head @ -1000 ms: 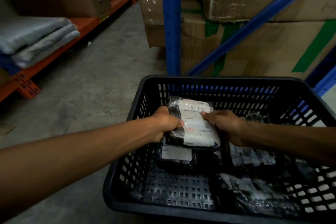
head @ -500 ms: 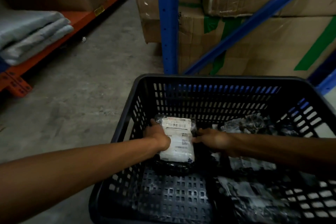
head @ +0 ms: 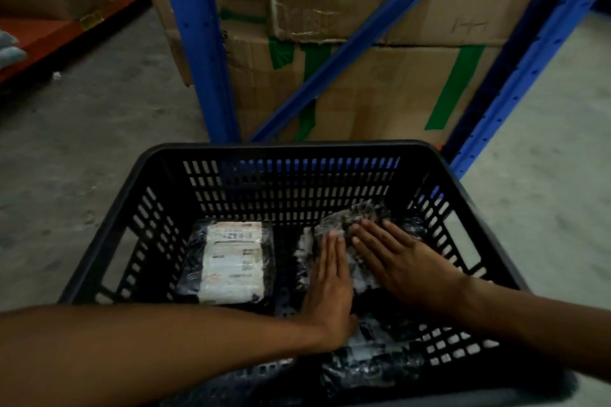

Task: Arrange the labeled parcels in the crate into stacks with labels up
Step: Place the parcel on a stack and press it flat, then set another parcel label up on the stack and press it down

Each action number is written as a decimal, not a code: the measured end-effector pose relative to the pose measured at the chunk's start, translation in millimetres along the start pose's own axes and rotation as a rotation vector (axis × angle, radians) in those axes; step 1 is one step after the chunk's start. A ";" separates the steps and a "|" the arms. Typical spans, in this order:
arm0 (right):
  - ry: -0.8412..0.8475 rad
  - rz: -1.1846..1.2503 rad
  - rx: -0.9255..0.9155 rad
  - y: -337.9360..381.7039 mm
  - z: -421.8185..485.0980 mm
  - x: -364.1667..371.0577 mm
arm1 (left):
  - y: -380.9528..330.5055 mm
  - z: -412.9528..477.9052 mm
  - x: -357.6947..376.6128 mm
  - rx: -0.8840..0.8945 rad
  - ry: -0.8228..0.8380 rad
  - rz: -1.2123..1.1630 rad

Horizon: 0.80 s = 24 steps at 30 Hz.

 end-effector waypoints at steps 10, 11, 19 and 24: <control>-0.177 0.717 0.105 -54.9 14.1 -47.6 | 17.1 4.5 -80.1 0.080 0.019 -0.330; -0.224 0.893 0.153 -65.1 15.4 -60.8 | 23.5 2.8 -104.0 0.034 -0.003 -0.388; -0.059 2.162 0.880 -23.5 69.7 -76.9 | 73.5 -41.4 -189.6 -0.558 -0.209 -1.106; 0.012 2.162 0.979 32.8 118.0 -75.9 | 106.5 -51.2 -185.9 -0.692 -0.397 -0.877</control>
Point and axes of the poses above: each hand's wrist, its own z-axis towards the middle knuckle, its own x-axis out of the palm, y = z × x, the point moved 3 cm from there along z, towards the middle knuckle, and after that the axes turned 9 degrees about -y, right-handed, at the moved point
